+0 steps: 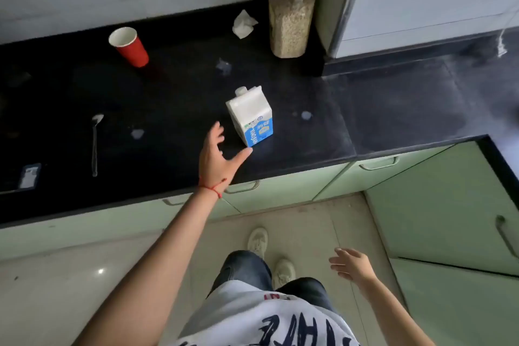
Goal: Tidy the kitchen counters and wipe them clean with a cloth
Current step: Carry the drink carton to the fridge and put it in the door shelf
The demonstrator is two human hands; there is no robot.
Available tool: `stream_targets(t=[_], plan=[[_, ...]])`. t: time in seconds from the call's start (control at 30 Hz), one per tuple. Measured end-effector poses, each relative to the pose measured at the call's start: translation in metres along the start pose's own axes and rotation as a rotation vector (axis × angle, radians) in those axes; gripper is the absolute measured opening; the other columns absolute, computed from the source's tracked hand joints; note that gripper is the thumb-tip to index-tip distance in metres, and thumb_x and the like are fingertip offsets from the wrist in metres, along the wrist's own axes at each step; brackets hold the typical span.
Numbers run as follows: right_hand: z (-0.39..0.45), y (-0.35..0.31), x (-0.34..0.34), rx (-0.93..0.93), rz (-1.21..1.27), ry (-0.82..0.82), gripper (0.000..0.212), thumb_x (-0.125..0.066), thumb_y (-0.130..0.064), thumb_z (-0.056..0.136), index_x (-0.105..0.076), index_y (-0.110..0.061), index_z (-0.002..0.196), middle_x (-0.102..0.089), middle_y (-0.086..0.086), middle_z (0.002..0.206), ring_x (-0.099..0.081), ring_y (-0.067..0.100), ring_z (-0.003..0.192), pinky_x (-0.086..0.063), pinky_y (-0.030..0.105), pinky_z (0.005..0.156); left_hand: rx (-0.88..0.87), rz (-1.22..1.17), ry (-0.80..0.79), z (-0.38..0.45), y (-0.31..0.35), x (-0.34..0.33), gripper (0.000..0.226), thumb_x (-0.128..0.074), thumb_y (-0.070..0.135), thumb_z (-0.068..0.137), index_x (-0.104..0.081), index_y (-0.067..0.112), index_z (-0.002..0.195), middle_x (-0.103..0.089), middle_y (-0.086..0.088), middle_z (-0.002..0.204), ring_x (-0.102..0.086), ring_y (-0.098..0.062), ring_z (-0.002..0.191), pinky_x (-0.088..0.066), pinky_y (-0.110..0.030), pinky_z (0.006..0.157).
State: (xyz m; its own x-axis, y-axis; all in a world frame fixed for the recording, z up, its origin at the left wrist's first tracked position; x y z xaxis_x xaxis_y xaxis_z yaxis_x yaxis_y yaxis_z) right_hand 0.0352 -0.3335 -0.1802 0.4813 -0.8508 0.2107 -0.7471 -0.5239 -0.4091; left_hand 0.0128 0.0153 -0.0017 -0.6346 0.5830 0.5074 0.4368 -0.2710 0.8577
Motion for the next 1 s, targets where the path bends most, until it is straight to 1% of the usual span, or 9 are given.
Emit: stream_targets(t=[0.1, 0.17, 0.3, 0.4, 0.47, 0.57, 0.73, 0.9, 1.0], plan=[[0.026, 0.007, 0.002, -0.029, -0.029, 0.027, 0.024, -0.055, -0.02, 0.087, -0.063, -0.005, 0.104, -0.072, 0.006, 0.065, -0.061, 0.023, 0.057, -0.039, 0.022, 0.053, 0.019, 0.017, -0.064, 0.04, 0.007, -0.01, 0.103, -0.082, 0.02, 0.062, -0.019, 0.009, 0.143, -0.032, -0.007, 0.149, -0.036, -0.017, 0.134, -0.035, -0.035, 0.11], [0.041, 0.011, 0.004, -0.049, -0.017, 0.043, 0.024, -0.055, -0.02, 0.086, -0.064, -0.006, 0.104, -0.072, 0.005, 0.065, -0.061, 0.022, 0.056, -0.039, 0.022, 0.052, 0.05, 0.002, -0.101, 0.061, 0.005, -0.017, 0.105, -0.084, 0.017, 0.059, -0.021, 0.01, 0.143, -0.036, -0.007, 0.147, -0.037, -0.018, 0.134, -0.034, -0.038, 0.112], [0.039, -0.004, 0.0, -0.062, -0.002, 0.055, 0.024, -0.055, -0.02, 0.086, -0.064, -0.006, 0.103, -0.071, 0.005, 0.065, -0.06, 0.021, 0.055, -0.038, 0.021, 0.051, 0.055, -0.072, -0.162, 0.071, 0.001, -0.024, 0.081, -0.082, 0.004, 0.059, -0.039, 0.013, 0.127, -0.056, -0.001, 0.122, -0.055, -0.015, 0.111, -0.052, -0.036, 0.092], [0.014, -0.029, -0.009, -0.049, 0.008, 0.061, 0.021, -0.054, -0.017, 0.087, -0.064, -0.004, 0.1, -0.068, 0.008, 0.068, -0.058, 0.022, 0.056, -0.037, 0.022, 0.051, 0.044, -0.087, -0.137, 0.069, 0.004, -0.023, 0.074, -0.082, 0.001, 0.059, -0.043, 0.006, 0.122, -0.055, 0.001, 0.117, -0.053, -0.009, 0.104, -0.047, -0.004, 0.07], [0.0, -0.044, -0.012, -0.023, 0.008, 0.048, 0.012, -0.051, -0.012, 0.091, -0.061, -0.008, 0.087, -0.064, 0.011, 0.07, -0.055, 0.023, 0.058, -0.036, 0.024, 0.053, 0.033, -0.079, -0.114, 0.063, 0.007, -0.019, 0.072, -0.082, 0.002, 0.059, -0.045, 0.004, 0.12, -0.056, 0.0, 0.115, -0.053, -0.009, 0.102, -0.042, 0.002, 0.062], [-0.007, -0.057, -0.017, 0.013, -0.017, 0.026, 0.014, -0.047, -0.008, 0.092, -0.056, -0.011, 0.082, -0.06, 0.011, 0.069, -0.051, 0.022, 0.057, -0.032, 0.023, 0.052, 0.03, -0.089, -0.09, 0.044, 0.009, -0.007, 0.071, -0.082, -0.002, 0.059, -0.045, 0.001, 0.119, -0.056, 0.001, 0.109, -0.057, -0.006, 0.095, -0.042, 0.005, 0.06], [-0.009, -0.062, -0.021, 0.06, -0.086, -0.003, 0.01, -0.047, -0.007, 0.092, -0.057, -0.007, 0.092, -0.06, 0.011, 0.07, -0.051, 0.022, 0.056, -0.032, 0.023, 0.051, 0.068, -0.172, -0.039, -0.008, 0.0, 0.019, 0.07, -0.081, -0.008, 0.056, -0.045, 0.007, 0.115, -0.058, 0.008, 0.1, -0.055, 0.026, 0.081, -0.044, 0.003, 0.062], [-0.012, -0.056, -0.021, 0.073, -0.182, -0.077, 0.013, -0.047, -0.006, 0.092, -0.057, -0.009, 0.085, -0.059, 0.012, 0.067, -0.049, 0.02, 0.053, -0.03, 0.021, 0.048, 0.153, -0.186, 0.019, -0.076, -0.025, 0.043, 0.076, -0.079, 0.03, 0.044, -0.046, 0.021, 0.112, -0.063, 0.036, 0.094, -0.058, 0.02, 0.088, -0.046, 0.001, 0.069], [-0.013, -0.053, -0.026, 0.074, -0.268, -0.137, 0.017, -0.047, -0.005, 0.092, -0.057, -0.011, 0.08, -0.058, 0.009, 0.059, -0.049, 0.015, 0.041, -0.03, 0.017, 0.042, 0.225, -0.163, 0.147, -0.12, -0.039, 0.059, 0.065, -0.08, 0.022, 0.046, -0.046, 0.034, 0.101, -0.062, 0.041, 0.09, -0.059, 0.017, 0.089, -0.044, 0.003, 0.064]])
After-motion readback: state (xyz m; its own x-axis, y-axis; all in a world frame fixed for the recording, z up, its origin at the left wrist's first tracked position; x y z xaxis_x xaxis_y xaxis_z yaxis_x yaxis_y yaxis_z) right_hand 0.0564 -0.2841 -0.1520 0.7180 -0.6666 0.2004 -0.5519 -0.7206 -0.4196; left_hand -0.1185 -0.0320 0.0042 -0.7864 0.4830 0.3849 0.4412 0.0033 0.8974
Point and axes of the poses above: each hand's wrist, its own z-axis towards the middle knuckle, its own x-axis out of the back of the hand, y = z × x, the point moved 2 cm from there along z, towards the middle knuckle
